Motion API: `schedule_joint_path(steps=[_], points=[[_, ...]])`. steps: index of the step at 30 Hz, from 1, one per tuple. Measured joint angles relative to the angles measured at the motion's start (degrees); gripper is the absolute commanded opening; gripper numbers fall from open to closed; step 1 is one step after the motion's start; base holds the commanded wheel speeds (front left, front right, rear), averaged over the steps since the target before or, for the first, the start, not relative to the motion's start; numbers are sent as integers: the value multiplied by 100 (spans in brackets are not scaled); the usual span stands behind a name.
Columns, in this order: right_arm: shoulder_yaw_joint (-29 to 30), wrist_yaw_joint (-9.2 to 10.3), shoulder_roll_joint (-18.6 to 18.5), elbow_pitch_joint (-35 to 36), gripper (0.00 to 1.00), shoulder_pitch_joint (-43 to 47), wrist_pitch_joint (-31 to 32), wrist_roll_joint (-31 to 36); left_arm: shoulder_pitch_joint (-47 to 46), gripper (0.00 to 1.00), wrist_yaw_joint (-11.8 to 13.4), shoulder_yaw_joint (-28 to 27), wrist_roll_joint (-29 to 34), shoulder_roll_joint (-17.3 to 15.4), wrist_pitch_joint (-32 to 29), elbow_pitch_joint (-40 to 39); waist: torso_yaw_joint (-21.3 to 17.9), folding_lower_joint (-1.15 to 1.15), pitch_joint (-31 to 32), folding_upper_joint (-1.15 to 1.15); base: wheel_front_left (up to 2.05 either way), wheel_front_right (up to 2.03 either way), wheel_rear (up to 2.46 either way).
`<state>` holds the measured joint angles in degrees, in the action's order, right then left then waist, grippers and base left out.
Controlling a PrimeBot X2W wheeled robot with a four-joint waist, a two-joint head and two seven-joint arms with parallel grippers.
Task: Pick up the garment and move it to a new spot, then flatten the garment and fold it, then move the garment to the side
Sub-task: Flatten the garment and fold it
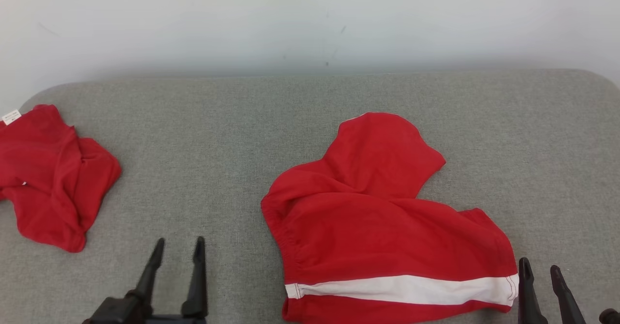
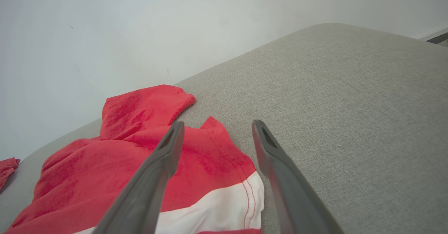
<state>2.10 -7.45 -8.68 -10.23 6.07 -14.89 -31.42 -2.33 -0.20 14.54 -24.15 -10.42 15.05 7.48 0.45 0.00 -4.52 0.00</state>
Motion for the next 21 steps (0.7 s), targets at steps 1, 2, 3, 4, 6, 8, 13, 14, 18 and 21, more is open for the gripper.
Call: schedule_joint_path(steps=[1, 2, 3, 4, 6, 8, 13, 14, 18, 21], points=[[18, 0, 33, 12, 100, 36, -1, 37, 43, 100, 27, -143, 97, 36, 0, -86, -1, 0, 2, 0, 0, 0, 0], [37, 0, 58, 25, 100, 60, -2, 89, 107, 100, 27, -277, 186, 65, 0, -165, -5, 0, 2, 0, 0, 0, 0], [60, 0, 66, 41, 100, 89, -3, 162, 176, 100, 57, -419, 341, 101, 0, -256, -9, 0, 1, 0, 0, 0, 0], [149, 0, 107, 104, 100, 130, -8, 279, 289, 100, 71, -669, 552, 148, 0, -399, -17, 0, 2, 0, 0, 0, 0], [261, 0, 190, 176, 100, 166, -9, 332, 415, 100, 67, -914, 712, 238, 0, -526, -20, 0, 11, 0, 0, 0, 0], [347, 0, 246, 223, 100, 235, -9, 346, 544, 100, 13, -1152, 801, 308, 0, -603, -18, 0, 24, 0, 0, 0, 0], [409, 0, 299, 263, 100, 312, -9, 467, 777, 100, -132, -1468, 1169, 386, 0, -679, -5, 0, 54, 0, 0, 0, 0], [386, 0, 290, 261, 100, 320, -10, 513, 801, 100, -157, -1497, 1190, 413, 0, -686, -5, 0, 54, 0, 0, 0, 0], [315, 0, 219, 192, 100, 307, -10, 584, 815, 100, -433, -1384, 1162, 511, 0, -636, -9, 0, 52, 0, 0, 0, 0], [223, 0, 120, 91, 100, 261, -10, 627, 739, 100, -592, -1066, 1136, 557, 0, -461, -10, 0, 28, 0, 0, 0, 0]])
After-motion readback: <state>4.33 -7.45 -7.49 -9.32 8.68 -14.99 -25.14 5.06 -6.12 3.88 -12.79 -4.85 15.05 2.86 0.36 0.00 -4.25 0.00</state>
